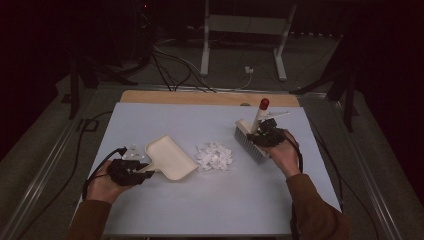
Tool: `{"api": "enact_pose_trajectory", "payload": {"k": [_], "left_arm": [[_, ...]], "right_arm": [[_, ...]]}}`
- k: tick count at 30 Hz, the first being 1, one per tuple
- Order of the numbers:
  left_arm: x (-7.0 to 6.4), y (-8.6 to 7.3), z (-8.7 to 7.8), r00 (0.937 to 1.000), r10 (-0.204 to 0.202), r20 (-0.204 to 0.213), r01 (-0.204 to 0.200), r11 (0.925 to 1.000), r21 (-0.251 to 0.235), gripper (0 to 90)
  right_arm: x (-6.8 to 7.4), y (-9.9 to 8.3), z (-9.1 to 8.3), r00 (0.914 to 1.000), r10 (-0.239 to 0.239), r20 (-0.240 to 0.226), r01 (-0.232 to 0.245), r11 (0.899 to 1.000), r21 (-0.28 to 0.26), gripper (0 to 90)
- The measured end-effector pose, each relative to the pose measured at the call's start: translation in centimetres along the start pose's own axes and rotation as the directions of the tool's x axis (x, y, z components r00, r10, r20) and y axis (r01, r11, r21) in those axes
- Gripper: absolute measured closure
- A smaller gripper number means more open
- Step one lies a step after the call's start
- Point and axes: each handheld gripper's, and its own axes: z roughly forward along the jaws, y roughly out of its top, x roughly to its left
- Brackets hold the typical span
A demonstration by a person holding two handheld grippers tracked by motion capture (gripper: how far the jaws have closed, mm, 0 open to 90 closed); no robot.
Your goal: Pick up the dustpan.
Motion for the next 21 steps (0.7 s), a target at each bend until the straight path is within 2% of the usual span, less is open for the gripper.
{"api": "enact_pose_trajectory", "payload": {"k": [21], "left_arm": [[-0.80,0.31,0.51,0.9955,0.048,0.082,-0.052,0.9978,0.040,66.6]], "right_arm": [[0.73,0.26,0.80,0.9999,-0.016,-0.004,0.016,1.000,0.023,67.5]]}}
